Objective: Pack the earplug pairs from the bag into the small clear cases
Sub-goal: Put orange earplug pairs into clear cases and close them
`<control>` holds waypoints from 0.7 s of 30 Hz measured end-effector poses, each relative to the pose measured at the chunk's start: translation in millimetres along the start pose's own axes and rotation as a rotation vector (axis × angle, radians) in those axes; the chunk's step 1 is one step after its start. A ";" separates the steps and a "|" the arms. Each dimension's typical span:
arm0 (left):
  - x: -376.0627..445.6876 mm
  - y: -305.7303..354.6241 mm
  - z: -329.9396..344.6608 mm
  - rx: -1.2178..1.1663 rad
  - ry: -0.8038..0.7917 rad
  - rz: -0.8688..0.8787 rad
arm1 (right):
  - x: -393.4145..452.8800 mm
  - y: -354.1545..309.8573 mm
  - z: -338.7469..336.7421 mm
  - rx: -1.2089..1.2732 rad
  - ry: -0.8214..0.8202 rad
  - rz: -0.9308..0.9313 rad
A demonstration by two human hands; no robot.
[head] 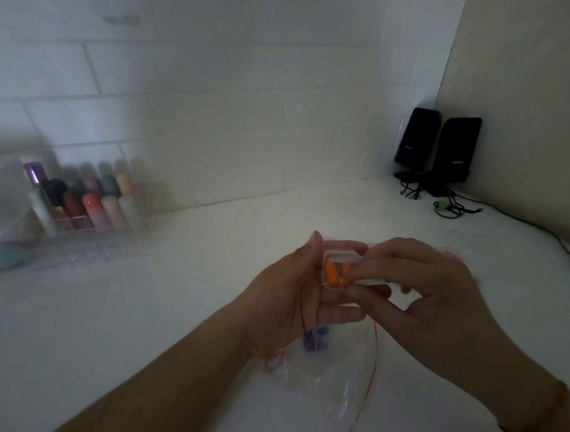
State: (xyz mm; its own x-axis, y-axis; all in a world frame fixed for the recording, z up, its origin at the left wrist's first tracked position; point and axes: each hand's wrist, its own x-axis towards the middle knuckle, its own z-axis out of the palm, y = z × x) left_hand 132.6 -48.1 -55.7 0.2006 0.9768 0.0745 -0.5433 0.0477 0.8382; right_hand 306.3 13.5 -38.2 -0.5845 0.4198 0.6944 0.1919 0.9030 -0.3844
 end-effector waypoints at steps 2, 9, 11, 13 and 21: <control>0.7 1.7 -1.2 -0.022 0.032 0.037 | -0.7 -1.9 -5.2 0.090 0.044 -0.001; -1.0 -6.3 -2.3 0.183 0.032 0.161 | 0.0 3.7 0.3 0.024 -0.014 0.227; -1.7 -9.7 -2.2 0.296 0.019 0.200 | -1.7 3.8 5.1 0.040 -0.067 0.264; -2.6 -10.6 -3.2 0.414 -0.012 0.238 | -1.3 4.0 6.0 0.116 -0.072 0.317; -0.1 -8.8 -4.2 1.194 0.300 0.687 | 2.3 11.8 1.8 0.390 -0.064 0.459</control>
State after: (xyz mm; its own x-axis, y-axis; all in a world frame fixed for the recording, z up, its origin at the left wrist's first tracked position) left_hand 133.9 -47.8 -65.3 -0.0789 0.7468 0.6604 0.5787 -0.5051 0.6403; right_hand 305.8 24.9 -42.2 -0.5586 0.7417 0.3714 0.1395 0.5253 -0.8394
